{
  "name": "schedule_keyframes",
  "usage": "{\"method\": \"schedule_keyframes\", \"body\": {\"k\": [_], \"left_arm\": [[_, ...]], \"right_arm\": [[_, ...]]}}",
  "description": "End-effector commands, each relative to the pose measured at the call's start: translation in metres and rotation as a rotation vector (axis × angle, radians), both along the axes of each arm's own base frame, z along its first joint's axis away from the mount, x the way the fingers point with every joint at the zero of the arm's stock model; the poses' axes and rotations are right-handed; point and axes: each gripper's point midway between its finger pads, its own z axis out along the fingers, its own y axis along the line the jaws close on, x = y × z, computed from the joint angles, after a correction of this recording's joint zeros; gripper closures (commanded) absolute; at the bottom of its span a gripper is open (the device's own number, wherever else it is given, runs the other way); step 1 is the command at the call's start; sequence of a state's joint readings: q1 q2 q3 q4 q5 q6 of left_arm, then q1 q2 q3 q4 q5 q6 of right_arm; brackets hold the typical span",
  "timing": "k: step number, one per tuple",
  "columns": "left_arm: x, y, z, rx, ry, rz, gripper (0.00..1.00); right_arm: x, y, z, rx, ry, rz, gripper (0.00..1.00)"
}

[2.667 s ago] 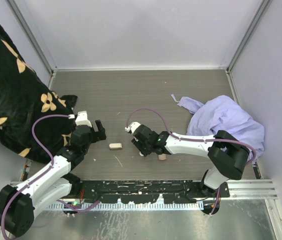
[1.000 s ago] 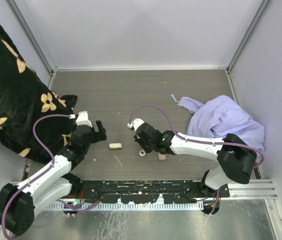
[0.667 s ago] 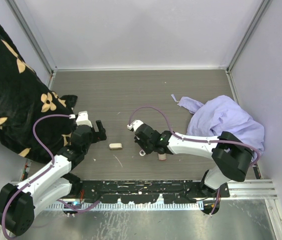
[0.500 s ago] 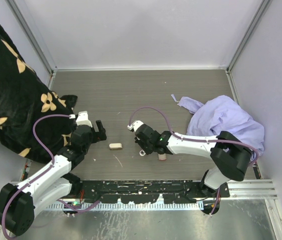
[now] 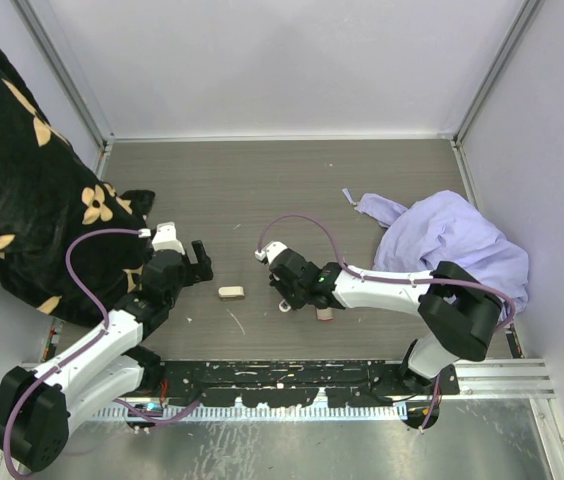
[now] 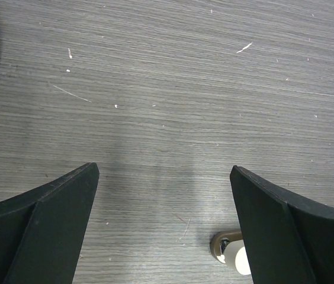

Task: Load the staples into the stapler
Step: Install the staple into the stapler, then close the stapler at the center of the board.

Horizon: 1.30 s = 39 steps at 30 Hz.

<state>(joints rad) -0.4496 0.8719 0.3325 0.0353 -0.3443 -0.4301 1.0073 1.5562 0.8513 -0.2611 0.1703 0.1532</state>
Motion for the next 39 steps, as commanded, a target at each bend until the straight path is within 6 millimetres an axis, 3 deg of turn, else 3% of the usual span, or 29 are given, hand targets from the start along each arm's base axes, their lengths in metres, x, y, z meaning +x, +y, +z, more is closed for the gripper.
{"method": "schedule_keyframes", "body": {"k": [1,5,9,13,20,22,25,29,34,39], "left_arm": [[0.012,-0.003,0.027,-0.035,-0.089,0.009,0.04],[0.012,-0.002,0.028,-0.036,-0.092,0.013,0.04],[0.012,-0.003,0.028,-0.038,-0.095,0.005,0.04],[0.011,-0.018,0.031,-0.056,-0.106,-0.081,0.07],[0.010,-0.055,0.032,-0.122,-0.101,-0.253,0.15],[0.006,-0.071,0.033,-0.141,-0.104,-0.318,0.17],[-0.006,-0.105,0.033,-0.152,-0.089,-0.426,0.22],[-0.036,-0.162,0.031,-0.183,-0.073,-0.580,0.33],[-0.070,-0.211,0.007,-0.248,0.029,-0.672,0.48],[-0.082,-0.226,-0.019,-0.218,0.101,-0.691,0.55]], "right_arm": [[0.003,0.005,0.008,0.041,-0.008,-0.016,0.85],[0.008,0.013,0.045,0.114,-0.051,-0.019,0.83],[0.015,0.017,0.089,0.196,-0.108,-0.030,0.72],[0.026,0.007,0.107,0.255,-0.111,-0.060,0.59],[0.056,-0.030,0.096,0.357,-0.035,-0.191,0.38],[0.056,-0.030,0.094,0.417,0.010,-0.193,0.36],[0.055,-0.031,0.088,0.478,0.051,-0.199,0.33],[0.055,-0.036,0.073,0.511,0.094,-0.228,0.32],[0.050,-0.034,0.063,0.524,0.117,-0.202,0.31],[0.046,-0.030,0.057,0.526,0.138,-0.160,0.31]]}}
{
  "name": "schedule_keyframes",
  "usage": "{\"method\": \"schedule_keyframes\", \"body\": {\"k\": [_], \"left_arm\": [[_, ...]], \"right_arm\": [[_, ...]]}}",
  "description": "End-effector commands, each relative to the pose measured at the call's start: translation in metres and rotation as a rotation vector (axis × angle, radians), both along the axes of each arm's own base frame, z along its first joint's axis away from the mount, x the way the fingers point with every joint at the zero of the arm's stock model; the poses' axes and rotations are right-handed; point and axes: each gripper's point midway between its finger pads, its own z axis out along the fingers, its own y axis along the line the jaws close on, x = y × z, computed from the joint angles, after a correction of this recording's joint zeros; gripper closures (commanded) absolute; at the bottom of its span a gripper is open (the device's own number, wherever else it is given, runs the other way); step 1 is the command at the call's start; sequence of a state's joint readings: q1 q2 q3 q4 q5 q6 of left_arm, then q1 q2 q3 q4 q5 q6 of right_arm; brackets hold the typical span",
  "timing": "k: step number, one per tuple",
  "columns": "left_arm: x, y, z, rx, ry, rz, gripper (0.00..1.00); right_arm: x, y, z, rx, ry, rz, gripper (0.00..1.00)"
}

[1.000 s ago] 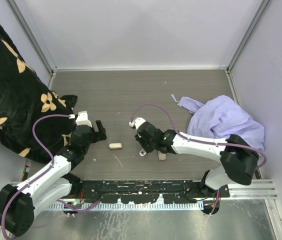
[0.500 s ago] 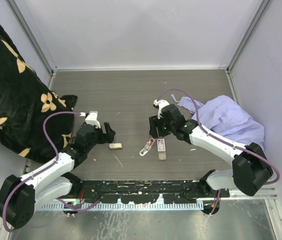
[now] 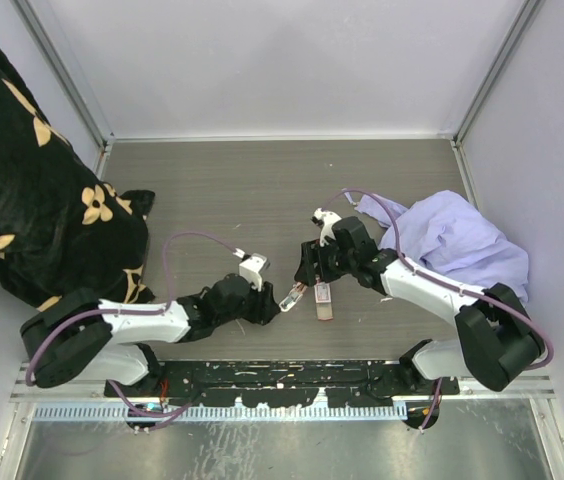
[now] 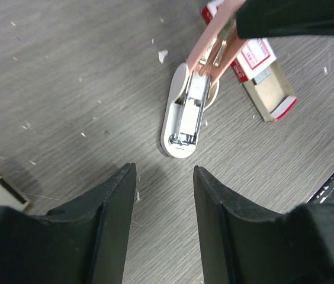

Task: Load the staples into the stapler
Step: Close the stapler at the center of the board.

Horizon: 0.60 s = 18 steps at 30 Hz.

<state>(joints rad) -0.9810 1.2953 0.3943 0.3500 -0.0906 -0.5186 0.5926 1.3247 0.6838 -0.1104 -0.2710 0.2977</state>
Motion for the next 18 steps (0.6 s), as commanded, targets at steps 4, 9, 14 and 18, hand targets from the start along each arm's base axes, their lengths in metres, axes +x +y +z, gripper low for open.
{"method": "schedule_keyframes", "body": {"k": [4,9,14,18], "left_arm": [[0.010,-0.025,0.007,-0.049,-0.006,0.028,0.62],[0.013,-0.022,-0.005,0.000,-0.001,0.048,0.63],[0.016,-0.021,-0.015,0.026,0.002,0.054,0.63],[0.016,-0.021,-0.018,0.039,0.003,0.053,0.64]], "right_arm": [[0.003,0.016,0.013,0.085,-0.049,0.065,0.33],[-0.003,0.020,0.013,0.105,-0.042,0.102,0.34],[-0.012,0.023,0.016,0.131,-0.039,0.155,0.38],[-0.019,0.028,0.017,0.140,-0.037,0.194,0.43]]}}
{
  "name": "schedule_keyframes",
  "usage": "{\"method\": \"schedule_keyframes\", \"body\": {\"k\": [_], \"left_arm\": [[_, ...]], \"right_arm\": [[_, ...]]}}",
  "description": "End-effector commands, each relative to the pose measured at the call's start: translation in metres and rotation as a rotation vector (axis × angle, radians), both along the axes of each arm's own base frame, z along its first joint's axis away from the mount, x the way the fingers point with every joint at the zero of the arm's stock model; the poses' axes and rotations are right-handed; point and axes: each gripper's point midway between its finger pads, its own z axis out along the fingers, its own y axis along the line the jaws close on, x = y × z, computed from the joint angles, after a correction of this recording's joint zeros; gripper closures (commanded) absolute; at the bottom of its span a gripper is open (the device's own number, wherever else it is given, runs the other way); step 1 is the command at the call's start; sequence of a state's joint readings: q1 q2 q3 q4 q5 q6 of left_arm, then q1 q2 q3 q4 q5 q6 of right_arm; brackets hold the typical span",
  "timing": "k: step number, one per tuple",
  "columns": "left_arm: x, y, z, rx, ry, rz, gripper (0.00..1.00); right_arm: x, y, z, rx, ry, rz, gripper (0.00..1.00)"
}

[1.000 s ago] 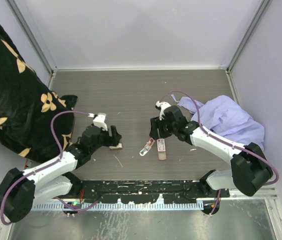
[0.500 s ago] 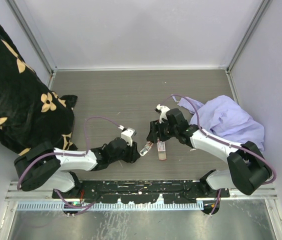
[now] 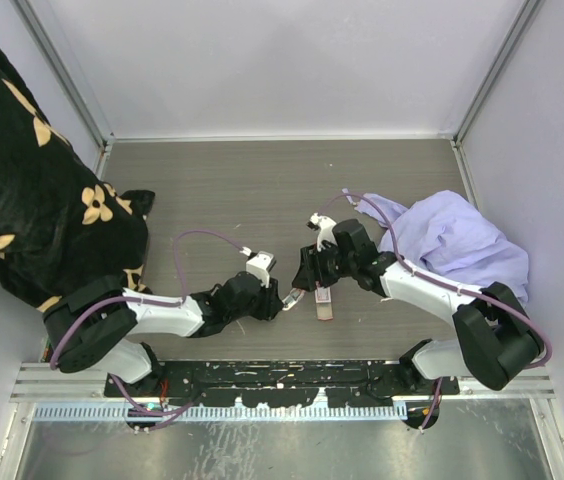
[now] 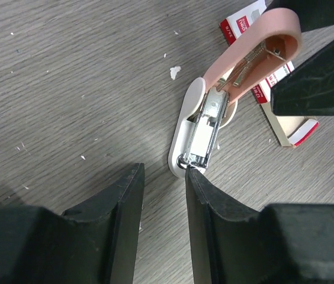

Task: Load the staples into the stapler
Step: Close the stapler at the center of the board.

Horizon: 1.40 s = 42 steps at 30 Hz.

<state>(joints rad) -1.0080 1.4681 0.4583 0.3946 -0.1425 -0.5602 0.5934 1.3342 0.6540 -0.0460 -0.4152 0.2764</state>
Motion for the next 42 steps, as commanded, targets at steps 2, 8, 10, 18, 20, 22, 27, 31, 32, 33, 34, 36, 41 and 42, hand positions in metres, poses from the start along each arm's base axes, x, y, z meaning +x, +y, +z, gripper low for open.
{"method": "schedule_keyframes", "body": {"k": [2,8,10,18,20,22,27,31,32,33,34,36,41,42], "left_arm": [[0.008,-0.005,0.004,0.000,-0.034,0.013,0.64],[0.010,-0.003,0.001,0.010,-0.032,0.028,0.65],[0.011,-0.002,0.001,0.010,-0.036,0.040,0.66],[0.018,0.025,0.014,0.015,-0.082,0.157,0.60],[0.018,0.037,0.018,0.014,-0.089,0.200,0.56],[0.017,0.046,0.025,0.006,-0.102,0.228,0.53],[0.014,0.050,0.061,-0.059,-0.111,0.244,0.35],[0.013,0.052,0.089,-0.124,-0.124,0.261,0.23],[0.013,0.054,0.092,-0.120,-0.125,0.263,0.21],[0.014,0.054,0.095,-0.117,-0.122,0.263,0.20],[0.014,0.055,0.096,-0.108,-0.113,0.262,0.20],[0.015,0.056,0.099,-0.112,-0.099,0.261,0.19],[0.021,0.063,0.102,-0.171,-0.050,0.275,0.16],[0.023,0.065,0.102,-0.186,-0.036,0.279,0.16]], "right_arm": [[-0.008,0.016,0.017,0.057,-0.067,0.091,0.44],[-0.017,0.021,0.015,0.048,-0.062,0.115,0.42],[-0.022,0.023,0.012,0.046,-0.054,0.129,0.40],[-0.024,0.026,0.029,0.081,-0.088,0.136,0.34],[-0.018,0.022,0.032,0.064,-0.107,0.098,0.34],[-0.003,0.010,0.028,0.007,-0.115,-0.009,0.34],[0.010,-0.001,0.018,0.016,-0.069,-0.139,0.34],[0.002,0.010,0.012,0.096,-0.025,-0.127,0.34],[-0.001,0.012,0.010,0.109,-0.013,-0.119,0.34],[-0.003,0.015,0.007,0.121,0.000,-0.110,0.34],[-0.006,0.018,0.004,0.129,0.008,-0.097,0.34],[-0.013,0.024,-0.003,0.131,0.025,-0.067,0.34],[-0.036,0.050,0.003,0.181,0.043,0.054,0.34],[-0.043,0.056,0.004,0.189,0.048,0.083,0.34]]}}
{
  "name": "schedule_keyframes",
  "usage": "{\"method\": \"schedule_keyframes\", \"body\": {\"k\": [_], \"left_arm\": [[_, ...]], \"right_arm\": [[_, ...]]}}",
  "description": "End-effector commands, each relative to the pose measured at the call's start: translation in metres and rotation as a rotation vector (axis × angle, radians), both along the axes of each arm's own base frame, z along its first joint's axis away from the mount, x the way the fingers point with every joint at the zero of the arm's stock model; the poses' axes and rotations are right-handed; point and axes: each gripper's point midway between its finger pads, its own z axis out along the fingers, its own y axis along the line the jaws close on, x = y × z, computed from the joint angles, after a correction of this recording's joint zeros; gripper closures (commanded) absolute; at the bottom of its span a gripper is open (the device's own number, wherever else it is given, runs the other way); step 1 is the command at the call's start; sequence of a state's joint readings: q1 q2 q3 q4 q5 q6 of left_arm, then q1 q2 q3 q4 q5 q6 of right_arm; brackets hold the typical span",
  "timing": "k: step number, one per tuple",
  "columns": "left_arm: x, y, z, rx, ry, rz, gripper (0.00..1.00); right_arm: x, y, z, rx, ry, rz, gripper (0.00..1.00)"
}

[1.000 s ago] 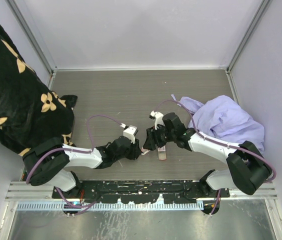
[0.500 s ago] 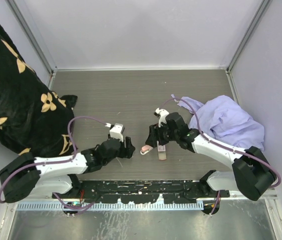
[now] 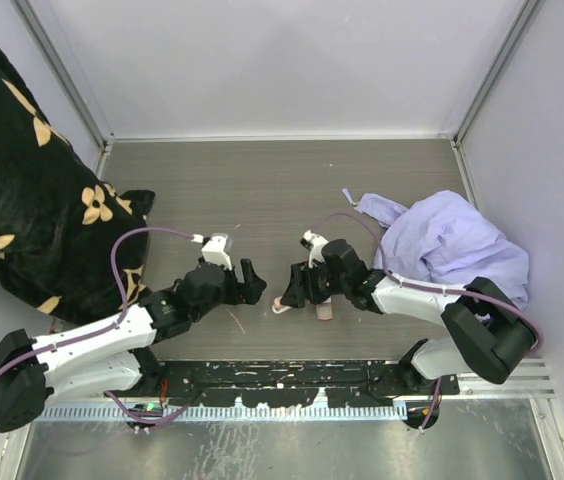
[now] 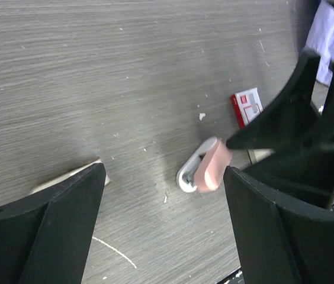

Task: Load the staples into the stapler
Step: Close the stapler at the center of the board.

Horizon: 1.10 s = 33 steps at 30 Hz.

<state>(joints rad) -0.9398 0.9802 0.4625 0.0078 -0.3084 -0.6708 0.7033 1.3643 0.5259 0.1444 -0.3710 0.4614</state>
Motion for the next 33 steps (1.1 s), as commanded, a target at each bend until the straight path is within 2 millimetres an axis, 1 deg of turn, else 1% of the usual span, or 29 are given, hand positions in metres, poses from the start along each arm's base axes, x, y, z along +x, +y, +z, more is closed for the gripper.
{"method": "schedule_keyframes", "body": {"k": [1,4,6,8,10,12,14,16,19,21,23,25,28,30,33], "left_arm": [[0.010,0.006,0.014,-0.093,0.036,0.017,0.16],[0.016,0.016,0.010,-0.124,0.066,0.031,0.16],[0.019,0.018,0.009,-0.134,0.083,0.025,0.16],[0.018,0.017,0.008,-0.140,0.111,0.003,0.16],[0.012,0.011,0.008,-0.148,0.134,-0.045,0.17],[0.003,0.005,0.003,-0.158,0.172,-0.095,0.23],[-0.008,-0.002,-0.004,-0.166,0.227,-0.142,0.30],[-0.019,-0.008,-0.011,-0.170,0.282,-0.177,0.33],[-0.034,-0.015,-0.021,-0.148,0.335,-0.211,0.34],[-0.037,-0.010,-0.028,-0.114,0.360,-0.189,0.34],[-0.035,0.001,-0.031,-0.084,0.357,-0.133,0.34],[-0.031,0.009,-0.028,-0.077,0.327,-0.093,0.31],[-0.029,0.014,-0.021,-0.076,0.317,-0.063,0.26],[-0.027,0.016,-0.019,-0.079,0.326,-0.047,0.24],[-0.024,0.016,-0.018,-0.125,0.349,-0.045,0.23]], "right_arm": [[-0.018,0.041,0.030,0.140,-0.044,0.136,0.34],[-0.035,0.056,0.029,0.133,-0.036,0.198,0.35],[-0.042,0.059,0.025,0.123,-0.023,0.217,0.35],[-0.044,0.058,0.023,0.106,-0.019,0.217,0.36],[-0.037,0.052,0.022,0.070,-0.042,0.166,0.38],[-0.025,0.043,0.026,0.027,-0.084,0.093,0.38],[-0.015,0.037,0.034,0.014,-0.129,0.037,0.39],[-0.010,0.035,0.038,0.019,-0.150,0.009,0.38],[-0.015,0.040,0.036,0.013,-0.173,0.086,0.36],[-0.020,0.042,0.031,-0.020,-0.251,0.164,0.34],[-0.024,0.044,0.025,-0.060,-0.323,0.231,0.33],[-0.022,0.046,0.019,-0.105,-0.380,0.261,0.33],[-0.016,0.045,0.013,-0.159,-0.436,0.285,0.33],[-0.013,0.045,0.009,-0.176,-0.460,0.308,0.34],[-0.014,0.048,-0.001,-0.190,-0.467,0.347,0.37]]}}
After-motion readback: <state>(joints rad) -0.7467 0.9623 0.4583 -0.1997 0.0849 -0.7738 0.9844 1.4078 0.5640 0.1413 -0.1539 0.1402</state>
